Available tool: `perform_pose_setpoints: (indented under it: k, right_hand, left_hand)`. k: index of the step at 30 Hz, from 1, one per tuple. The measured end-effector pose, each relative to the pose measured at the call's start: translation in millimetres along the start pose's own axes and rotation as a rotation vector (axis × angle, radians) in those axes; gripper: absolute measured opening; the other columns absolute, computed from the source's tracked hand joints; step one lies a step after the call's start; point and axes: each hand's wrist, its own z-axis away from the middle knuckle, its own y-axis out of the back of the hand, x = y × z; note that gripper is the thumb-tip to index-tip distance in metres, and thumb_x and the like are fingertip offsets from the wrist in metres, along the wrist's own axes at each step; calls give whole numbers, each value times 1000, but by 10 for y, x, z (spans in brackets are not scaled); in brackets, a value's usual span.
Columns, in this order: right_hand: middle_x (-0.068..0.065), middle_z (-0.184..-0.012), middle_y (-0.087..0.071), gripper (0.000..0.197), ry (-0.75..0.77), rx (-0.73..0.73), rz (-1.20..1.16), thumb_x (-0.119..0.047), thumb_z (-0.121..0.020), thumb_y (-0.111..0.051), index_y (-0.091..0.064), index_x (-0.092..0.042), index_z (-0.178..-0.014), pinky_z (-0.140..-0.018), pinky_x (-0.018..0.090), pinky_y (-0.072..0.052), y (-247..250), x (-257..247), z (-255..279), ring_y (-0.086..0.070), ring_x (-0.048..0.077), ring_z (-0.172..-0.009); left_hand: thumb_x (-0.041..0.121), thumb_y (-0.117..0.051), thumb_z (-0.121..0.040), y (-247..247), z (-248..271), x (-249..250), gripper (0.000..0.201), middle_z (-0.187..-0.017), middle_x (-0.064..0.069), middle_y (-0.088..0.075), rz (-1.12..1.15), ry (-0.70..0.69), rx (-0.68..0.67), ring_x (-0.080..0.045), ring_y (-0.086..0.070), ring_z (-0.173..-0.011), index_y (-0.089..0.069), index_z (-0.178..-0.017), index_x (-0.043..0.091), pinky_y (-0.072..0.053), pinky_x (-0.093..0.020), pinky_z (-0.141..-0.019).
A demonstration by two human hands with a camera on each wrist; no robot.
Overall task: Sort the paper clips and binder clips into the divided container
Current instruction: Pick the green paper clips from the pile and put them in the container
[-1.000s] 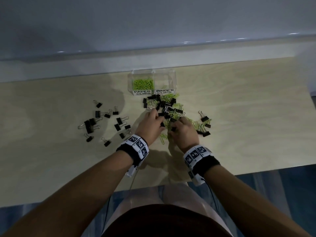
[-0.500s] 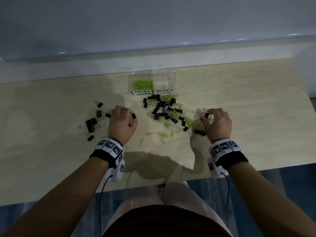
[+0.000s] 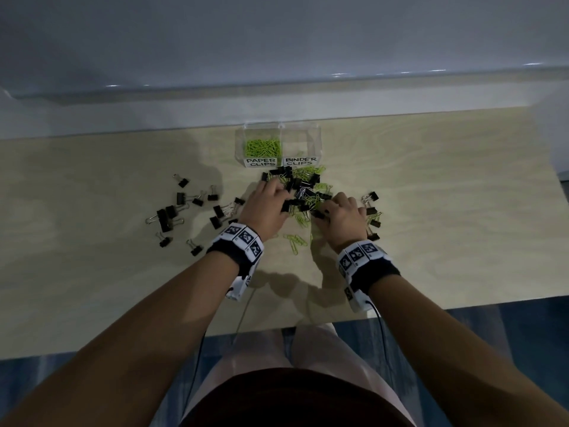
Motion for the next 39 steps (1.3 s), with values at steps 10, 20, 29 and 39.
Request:
perform_pose_setpoints:
  k: [10,20,29,39]
  right_hand:
    - [-4,-100,-41,15,17,-67,-238,-23,-81,-61,-48,-27,-86,-91,47,-40,74,141,119,-39,19,-97]
    - [9,-112,-47,28,-198,110,-184,-37,-84,-62,-57,-16,-102,-87,45,-40,303,300,-297,-44,31,-108]
    - [8,-107,-50,48,-102,34,25,-57,-75,-59,-62,-12,-91,-88,48,-38,-38,-330,-109,-45,29,-100]
    - [5,-105,-49,38,-108,-13,-41,-47,-74,-56,-62,-13,-90,-88,45,-36,-42,-320,-21,-45,28,-99]
  left_hand:
    - [21,-65,-77,163,385,-548,33,-109,-16,-51,52,274,335,-34,-48,-99,-54,-105,8,-46,-44,-81]
    - [15,-58,-88,31,-142,-73,40,-127,-7,-46,77,24,-30,-26,-40,-119,-51,-127,9,-38,-39,-103]
    - [10,-58,-88,-16,-108,-219,5,-108,-6,-53,149,63,3,-24,-43,-106,-59,-93,9,-37,-33,-91]
    - [2,-55,-83,-14,114,-298,17,-104,-6,-55,245,76,99,-24,-49,-97,-55,-99,10,-45,-38,-84]
